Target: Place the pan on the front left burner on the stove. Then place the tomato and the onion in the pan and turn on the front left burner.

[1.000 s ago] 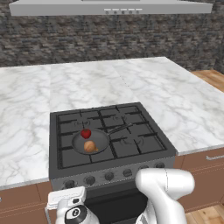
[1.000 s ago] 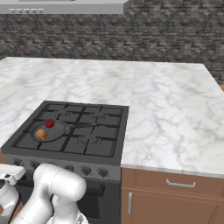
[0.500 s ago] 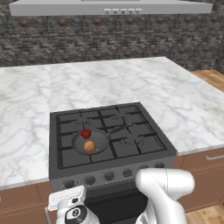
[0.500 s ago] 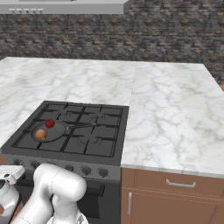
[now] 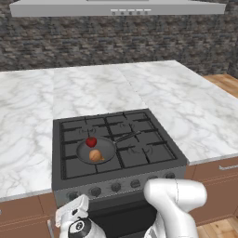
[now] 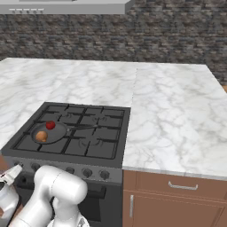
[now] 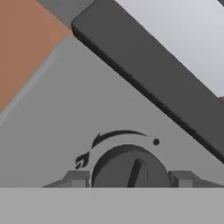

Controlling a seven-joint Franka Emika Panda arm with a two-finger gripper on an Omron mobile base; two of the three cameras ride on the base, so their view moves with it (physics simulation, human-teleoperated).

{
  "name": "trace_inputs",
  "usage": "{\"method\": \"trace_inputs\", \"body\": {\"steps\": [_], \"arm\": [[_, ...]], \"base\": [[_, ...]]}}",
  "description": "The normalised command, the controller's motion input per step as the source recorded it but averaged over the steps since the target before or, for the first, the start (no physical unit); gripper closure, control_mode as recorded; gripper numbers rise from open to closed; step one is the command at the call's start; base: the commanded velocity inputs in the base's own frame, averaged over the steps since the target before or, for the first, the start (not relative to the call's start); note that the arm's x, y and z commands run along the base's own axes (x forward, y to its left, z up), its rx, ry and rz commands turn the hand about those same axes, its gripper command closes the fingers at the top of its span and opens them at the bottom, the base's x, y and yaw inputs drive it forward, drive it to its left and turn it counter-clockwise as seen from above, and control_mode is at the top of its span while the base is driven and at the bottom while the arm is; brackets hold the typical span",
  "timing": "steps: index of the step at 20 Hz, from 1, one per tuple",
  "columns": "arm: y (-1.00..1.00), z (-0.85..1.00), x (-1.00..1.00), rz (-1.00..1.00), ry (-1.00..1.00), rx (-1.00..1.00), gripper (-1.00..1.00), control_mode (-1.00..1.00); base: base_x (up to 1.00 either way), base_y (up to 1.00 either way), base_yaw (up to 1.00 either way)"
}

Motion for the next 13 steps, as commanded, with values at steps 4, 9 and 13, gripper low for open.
{"method": "trace_inputs", "body": {"steps": [4, 9, 13], "arm": [[0.19, 0.00, 0.00, 0.00, 0.06, -0.50, 1.00, -1.00], [0.16, 0.00, 0.00, 0.00, 0.05, -0.47, 1.00, -1.00], [0.13, 0.00, 0.01, 0.00, 0.03, -0.29, 1.00, -1.00]], "base": [[0.00, 0.00, 0.00], [0.00, 0.00, 0.00], [0.00, 0.00, 0.00]]}}
